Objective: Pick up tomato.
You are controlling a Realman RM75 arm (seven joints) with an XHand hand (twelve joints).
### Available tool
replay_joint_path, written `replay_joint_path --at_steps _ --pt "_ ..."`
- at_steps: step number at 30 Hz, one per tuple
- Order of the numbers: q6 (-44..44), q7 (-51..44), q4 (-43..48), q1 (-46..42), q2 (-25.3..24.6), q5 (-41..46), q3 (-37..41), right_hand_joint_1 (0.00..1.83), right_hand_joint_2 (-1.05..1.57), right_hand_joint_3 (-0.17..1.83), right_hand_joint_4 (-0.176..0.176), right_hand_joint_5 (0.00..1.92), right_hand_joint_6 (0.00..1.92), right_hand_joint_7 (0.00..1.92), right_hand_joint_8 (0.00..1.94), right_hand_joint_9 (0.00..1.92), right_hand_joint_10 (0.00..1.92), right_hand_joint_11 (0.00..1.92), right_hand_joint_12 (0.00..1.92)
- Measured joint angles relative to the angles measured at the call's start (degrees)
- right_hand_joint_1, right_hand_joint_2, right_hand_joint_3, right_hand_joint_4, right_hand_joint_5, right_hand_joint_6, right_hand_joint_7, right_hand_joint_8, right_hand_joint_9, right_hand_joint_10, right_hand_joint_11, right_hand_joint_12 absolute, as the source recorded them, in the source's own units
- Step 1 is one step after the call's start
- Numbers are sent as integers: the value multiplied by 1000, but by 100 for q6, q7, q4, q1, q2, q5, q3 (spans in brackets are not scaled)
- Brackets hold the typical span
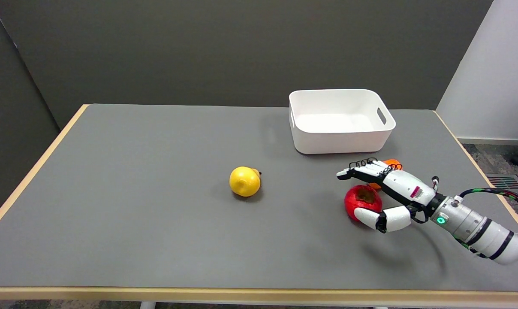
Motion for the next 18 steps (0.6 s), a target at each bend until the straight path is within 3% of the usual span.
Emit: replay_joint_path --at_steps 18 --pt "-712 -6 125 52 -109 44 37 358 606 930 122 237 494 290 328 198 574 43 1091"
